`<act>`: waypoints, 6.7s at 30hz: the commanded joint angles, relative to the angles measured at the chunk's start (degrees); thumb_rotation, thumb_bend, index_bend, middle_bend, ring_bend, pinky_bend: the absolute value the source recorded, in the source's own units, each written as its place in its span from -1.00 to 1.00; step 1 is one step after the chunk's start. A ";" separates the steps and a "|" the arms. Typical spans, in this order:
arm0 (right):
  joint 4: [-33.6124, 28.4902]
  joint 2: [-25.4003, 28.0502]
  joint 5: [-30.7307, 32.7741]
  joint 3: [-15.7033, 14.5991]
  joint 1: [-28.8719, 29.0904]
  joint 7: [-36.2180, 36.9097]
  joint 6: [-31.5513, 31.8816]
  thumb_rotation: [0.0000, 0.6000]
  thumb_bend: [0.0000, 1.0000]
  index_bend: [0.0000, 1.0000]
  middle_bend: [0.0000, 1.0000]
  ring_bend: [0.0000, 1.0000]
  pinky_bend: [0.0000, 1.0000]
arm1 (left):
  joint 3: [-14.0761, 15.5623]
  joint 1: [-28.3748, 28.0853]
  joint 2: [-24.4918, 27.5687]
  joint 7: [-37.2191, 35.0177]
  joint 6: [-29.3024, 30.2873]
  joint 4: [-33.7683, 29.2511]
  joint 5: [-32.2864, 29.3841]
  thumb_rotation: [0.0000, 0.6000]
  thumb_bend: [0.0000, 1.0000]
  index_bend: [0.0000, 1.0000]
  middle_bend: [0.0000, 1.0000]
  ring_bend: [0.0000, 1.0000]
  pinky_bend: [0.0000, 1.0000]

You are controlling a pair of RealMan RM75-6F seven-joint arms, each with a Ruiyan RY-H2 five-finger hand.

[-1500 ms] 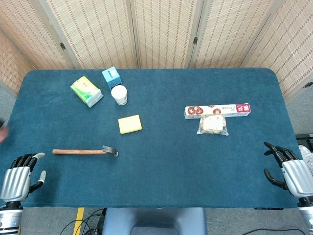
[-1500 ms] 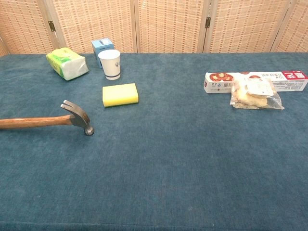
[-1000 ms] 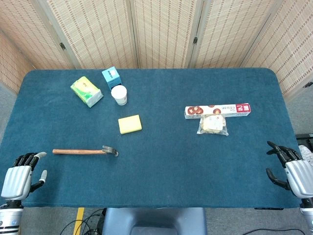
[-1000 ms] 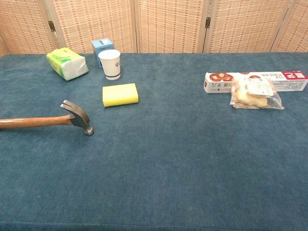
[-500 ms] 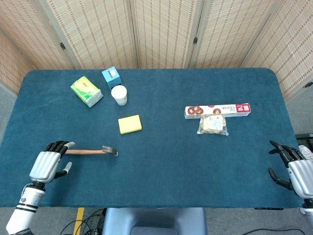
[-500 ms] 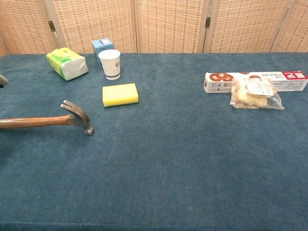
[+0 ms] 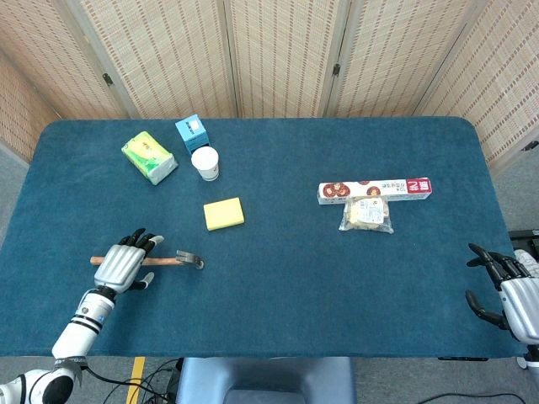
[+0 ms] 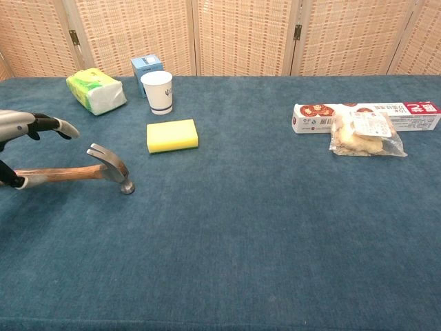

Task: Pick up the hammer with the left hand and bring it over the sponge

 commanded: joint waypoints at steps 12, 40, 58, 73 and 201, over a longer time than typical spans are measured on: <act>0.42 -0.16 0.36 -0.03 -0.22 0.30 -0.14 1.00 -0.40 -0.76 -0.29 -0.56 -0.52 | 1.54 -3.06 -4.54 0.88 -0.80 4.28 -4.98 1.00 -0.23 -0.44 -0.36 -0.65 -0.56; 0.79 -0.36 0.77 -0.04 -0.32 0.31 -0.72 1.00 -0.40 -0.76 -0.29 -0.56 -0.52 | 3.54 -4.58 -6.10 -1.62 -0.23 6.73 -5.44 1.00 0.11 -0.33 -0.21 -0.52 -0.56; 0.25 -0.28 1.16 0.02 -0.10 -0.31 -1.53 1.00 -0.40 -0.76 -0.29 -0.56 -0.52 | 4.19 -5.23 -6.90 -2.69 -0.31 8.11 -5.57 1.00 0.22 -0.23 -0.10 -0.42 -0.56; -0.41 -0.02 1.27 0.05 -0.02 -0.85 -1.82 1.00 -0.40 -0.76 -0.29 -0.56 -0.52 | 4.49 -4.86 -7.16 -4.91 0.47 8.93 -4.02 1.00 0.22 -0.08 0.05 -0.31 -0.56; -1.50 0.53 1.67 0.30 -1.42 -1.43 -1.14 1.00 -0.40 -0.76 -0.28 -0.56 -0.52 | 7.58 -7.45 -10.87 -35.00 3.66 25.78 17.43 0.82 -0.27 -0.62 -0.21 -0.36 -0.12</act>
